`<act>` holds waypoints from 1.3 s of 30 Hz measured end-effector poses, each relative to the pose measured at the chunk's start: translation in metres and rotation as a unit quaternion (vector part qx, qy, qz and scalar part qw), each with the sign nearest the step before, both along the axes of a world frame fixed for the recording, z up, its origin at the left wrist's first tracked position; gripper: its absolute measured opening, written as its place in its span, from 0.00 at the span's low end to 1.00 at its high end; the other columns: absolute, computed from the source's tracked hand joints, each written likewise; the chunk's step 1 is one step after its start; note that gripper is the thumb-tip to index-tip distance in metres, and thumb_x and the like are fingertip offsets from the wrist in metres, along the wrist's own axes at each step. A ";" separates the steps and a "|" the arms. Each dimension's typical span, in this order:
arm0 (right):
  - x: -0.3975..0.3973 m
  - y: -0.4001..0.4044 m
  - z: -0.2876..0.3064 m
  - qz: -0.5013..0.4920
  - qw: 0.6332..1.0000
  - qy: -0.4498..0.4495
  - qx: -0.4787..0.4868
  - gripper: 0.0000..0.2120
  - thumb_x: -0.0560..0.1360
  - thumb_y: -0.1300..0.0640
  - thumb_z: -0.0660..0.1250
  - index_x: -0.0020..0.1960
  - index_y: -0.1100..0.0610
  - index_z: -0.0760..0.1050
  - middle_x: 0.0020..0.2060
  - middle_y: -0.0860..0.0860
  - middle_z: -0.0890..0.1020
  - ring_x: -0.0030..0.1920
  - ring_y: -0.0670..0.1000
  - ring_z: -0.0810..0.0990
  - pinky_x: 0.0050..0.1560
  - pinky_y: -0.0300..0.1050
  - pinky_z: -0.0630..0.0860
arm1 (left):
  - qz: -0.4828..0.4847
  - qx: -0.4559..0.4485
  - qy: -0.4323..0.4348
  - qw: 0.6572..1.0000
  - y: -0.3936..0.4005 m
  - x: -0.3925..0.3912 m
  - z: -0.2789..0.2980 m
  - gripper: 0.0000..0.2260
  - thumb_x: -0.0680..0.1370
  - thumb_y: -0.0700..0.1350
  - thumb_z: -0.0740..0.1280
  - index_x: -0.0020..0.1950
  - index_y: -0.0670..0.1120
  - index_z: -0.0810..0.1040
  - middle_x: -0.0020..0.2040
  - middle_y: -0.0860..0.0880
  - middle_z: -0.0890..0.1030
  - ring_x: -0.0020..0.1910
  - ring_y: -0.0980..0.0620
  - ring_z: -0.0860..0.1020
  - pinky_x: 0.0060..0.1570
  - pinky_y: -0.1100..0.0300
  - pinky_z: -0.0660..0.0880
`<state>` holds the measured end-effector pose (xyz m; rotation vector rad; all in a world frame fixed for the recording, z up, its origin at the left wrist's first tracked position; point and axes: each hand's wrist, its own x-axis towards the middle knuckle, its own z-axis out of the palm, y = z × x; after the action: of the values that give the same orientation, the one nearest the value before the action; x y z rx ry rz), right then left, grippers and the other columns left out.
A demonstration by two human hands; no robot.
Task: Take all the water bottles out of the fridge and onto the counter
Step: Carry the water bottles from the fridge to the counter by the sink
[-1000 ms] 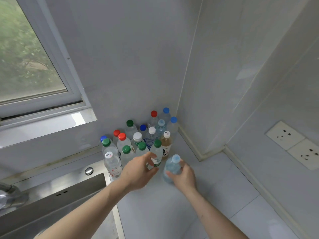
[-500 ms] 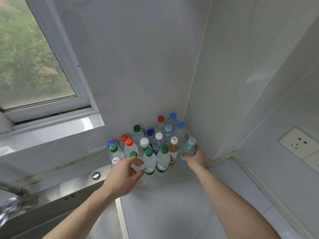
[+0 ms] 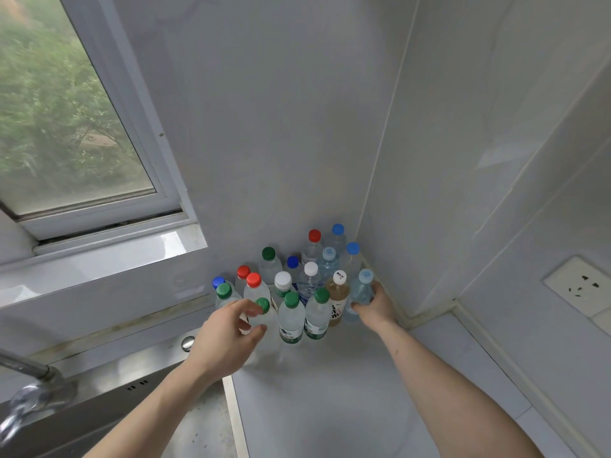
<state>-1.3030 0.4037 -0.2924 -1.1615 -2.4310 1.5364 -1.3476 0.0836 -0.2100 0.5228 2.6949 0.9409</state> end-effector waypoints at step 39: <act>0.358 -0.196 0.090 -0.058 0.994 0.009 0.091 0.29 0.79 0.50 0.72 0.77 0.40 0.67 0.75 0.33 0.65 0.75 0.38 0.66 0.78 0.47 0.67 | -0.393 -0.062 -0.025 0.917 -0.032 0.161 0.023 0.25 0.79 0.55 0.69 0.76 0.59 0.67 0.77 0.62 0.64 0.57 0.53 0.77 0.62 0.63 0.68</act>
<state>-0.9447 0.2077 -0.2025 -1.2232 -2.3864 1.2582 -1.1868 0.0514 -0.1872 1.3763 2.1351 0.5263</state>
